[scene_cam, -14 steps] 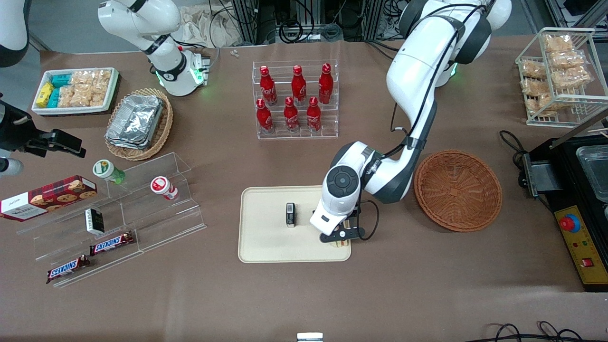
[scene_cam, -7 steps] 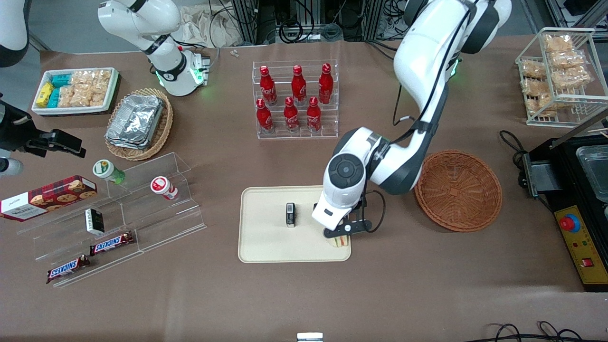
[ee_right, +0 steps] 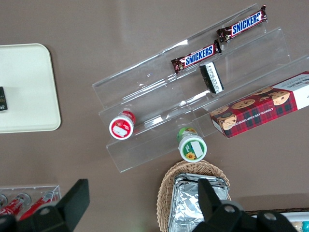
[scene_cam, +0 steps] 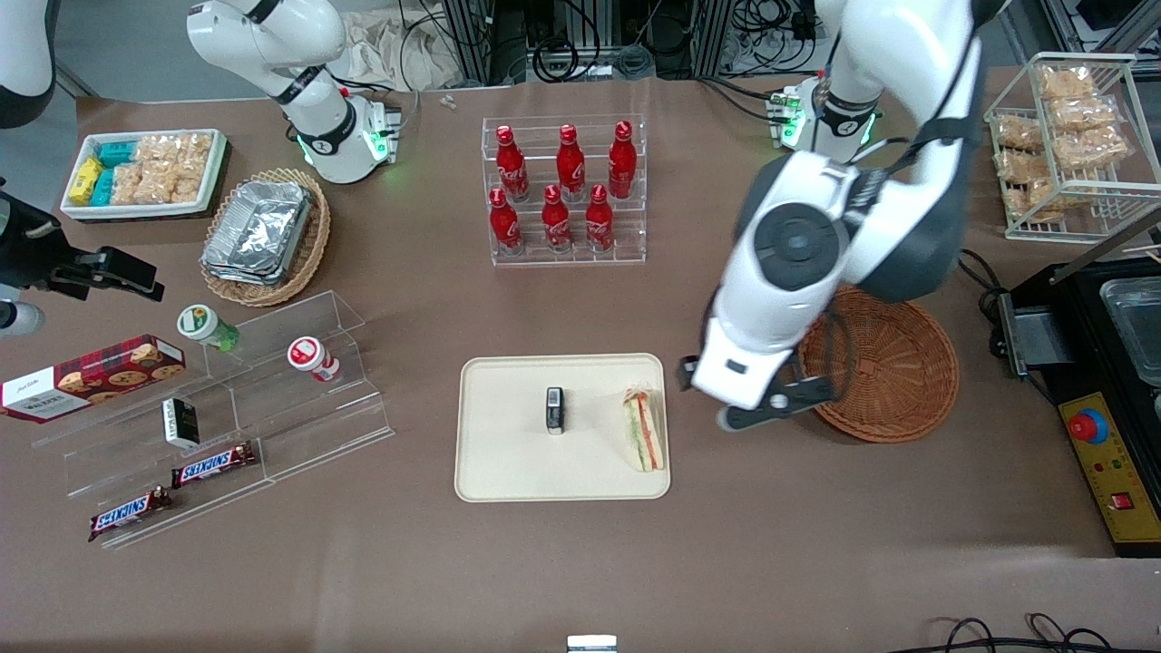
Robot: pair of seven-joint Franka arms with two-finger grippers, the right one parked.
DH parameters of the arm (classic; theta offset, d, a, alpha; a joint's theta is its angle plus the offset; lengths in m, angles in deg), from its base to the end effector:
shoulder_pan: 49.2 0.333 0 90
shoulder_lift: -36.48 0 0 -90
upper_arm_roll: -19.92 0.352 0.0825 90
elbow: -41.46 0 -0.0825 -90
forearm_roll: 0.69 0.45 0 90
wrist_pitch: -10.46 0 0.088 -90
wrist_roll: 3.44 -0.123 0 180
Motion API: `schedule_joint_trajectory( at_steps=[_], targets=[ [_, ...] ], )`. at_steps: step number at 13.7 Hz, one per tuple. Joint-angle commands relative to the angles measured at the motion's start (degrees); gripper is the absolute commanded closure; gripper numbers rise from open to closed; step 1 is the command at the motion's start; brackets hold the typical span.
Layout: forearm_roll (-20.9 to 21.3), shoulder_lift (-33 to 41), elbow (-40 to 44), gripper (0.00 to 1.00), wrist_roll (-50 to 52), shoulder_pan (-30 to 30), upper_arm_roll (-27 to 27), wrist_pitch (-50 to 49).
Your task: Place sandwich from basket to tray
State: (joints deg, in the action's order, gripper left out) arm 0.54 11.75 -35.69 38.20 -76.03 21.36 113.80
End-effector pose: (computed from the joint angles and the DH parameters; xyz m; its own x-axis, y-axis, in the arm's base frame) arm 0.6957 -0.3316 0.4857 0.9613 0.2726 0.0400 0.2731 -0.9620 -0.0066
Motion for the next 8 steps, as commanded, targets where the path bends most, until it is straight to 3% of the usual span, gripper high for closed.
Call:
schedule_joint_trajectory(
  at_steps=[1, 4, 8],
  targets=[
    [-0.3, 16.3, -24.6, 0.00, -5.9, 4.9, -0.6, 11.5],
    [0.1, 22.1, -30.1, 0.00, -7.8, 8.2, -0.4, 12.7],
    [-0.3, 26.8, -32.8, 0.00, -18.3, 15.9, -0.4, 12.9]
  ],
)
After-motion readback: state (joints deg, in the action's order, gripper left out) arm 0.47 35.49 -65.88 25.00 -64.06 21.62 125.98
